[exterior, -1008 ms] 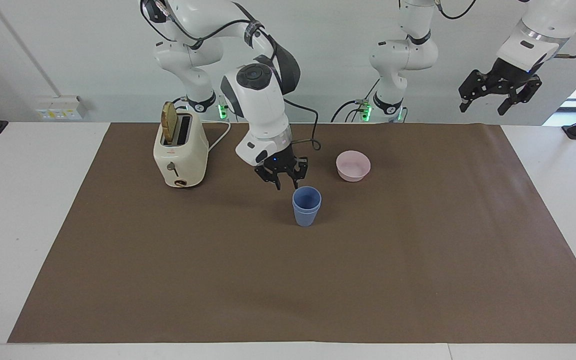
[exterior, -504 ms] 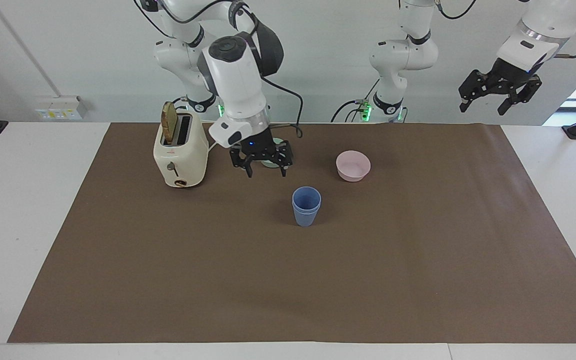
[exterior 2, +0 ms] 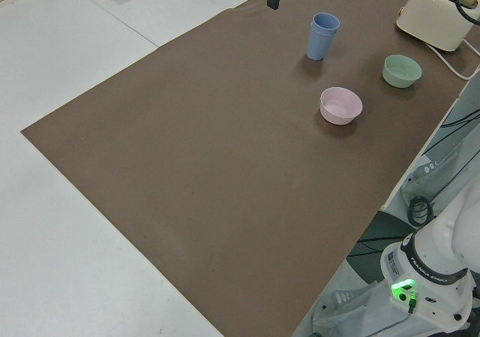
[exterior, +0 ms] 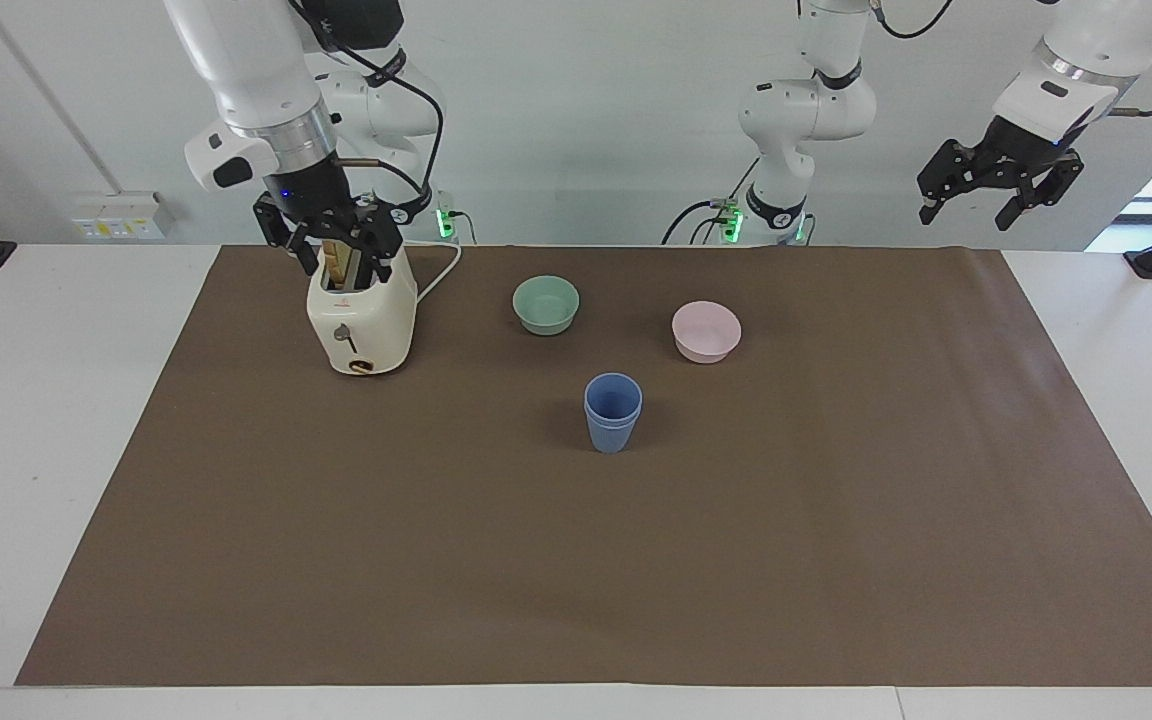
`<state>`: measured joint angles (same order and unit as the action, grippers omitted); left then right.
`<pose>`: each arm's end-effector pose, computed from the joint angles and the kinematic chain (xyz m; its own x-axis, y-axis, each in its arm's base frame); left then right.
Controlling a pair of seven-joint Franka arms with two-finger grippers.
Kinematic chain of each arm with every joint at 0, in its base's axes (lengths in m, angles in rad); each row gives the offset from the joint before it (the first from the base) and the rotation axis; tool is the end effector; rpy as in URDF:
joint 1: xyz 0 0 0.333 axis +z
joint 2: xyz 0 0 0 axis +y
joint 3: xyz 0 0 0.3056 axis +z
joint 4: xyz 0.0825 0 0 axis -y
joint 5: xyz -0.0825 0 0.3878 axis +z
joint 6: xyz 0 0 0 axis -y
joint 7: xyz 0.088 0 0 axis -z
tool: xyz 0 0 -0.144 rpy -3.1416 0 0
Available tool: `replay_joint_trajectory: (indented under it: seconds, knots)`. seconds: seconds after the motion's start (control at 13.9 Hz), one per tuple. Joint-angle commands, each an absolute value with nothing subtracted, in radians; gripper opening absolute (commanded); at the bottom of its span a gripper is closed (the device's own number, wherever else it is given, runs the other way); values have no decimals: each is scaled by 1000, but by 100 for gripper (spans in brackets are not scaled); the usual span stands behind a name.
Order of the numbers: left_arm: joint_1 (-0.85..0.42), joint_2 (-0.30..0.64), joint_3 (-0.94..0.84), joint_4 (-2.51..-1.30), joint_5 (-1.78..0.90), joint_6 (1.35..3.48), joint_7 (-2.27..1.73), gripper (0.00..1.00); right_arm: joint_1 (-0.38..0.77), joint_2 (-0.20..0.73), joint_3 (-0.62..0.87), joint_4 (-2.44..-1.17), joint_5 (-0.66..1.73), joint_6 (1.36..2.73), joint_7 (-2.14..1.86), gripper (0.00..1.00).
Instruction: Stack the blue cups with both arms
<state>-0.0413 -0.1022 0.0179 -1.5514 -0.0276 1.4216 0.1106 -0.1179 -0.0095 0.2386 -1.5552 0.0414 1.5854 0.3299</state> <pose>0.5096 -0.0157 0.6280 0.9902 -0.1378 -0.0242 -0.1370 -0.9901 0.0321 0.5541 0.0737 0.5911 0.9778 -0.2080 0.0246 -0.2066 -0.9772 -0.0498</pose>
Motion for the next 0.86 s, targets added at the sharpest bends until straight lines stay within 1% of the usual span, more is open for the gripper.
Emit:
replay_joint_trajectory:
  seconds: [0.0, 0.14, 0.29, 0.79]
  knots:
    - [-35, -109, 17, -1560, -38, 1417, 103, 100, -137, 6, 241, -1494, -4, 1523, 284, 100]
    - [-37, -109, 17, -1560, -38, 1417, 98, 100, -135, 12, 241, -1467, -20, 1464, 272, 100]
    - [-38, -109, 15, -1560, -38, 1411, 101, 100, -127, 21, 242, -1442, -52, 1442, 264, 100]
    - [-49, -107, 14, -1557, -38, 1424, 103, 100, -123, 21, 249, -1445, -54, 1459, 256, 100]
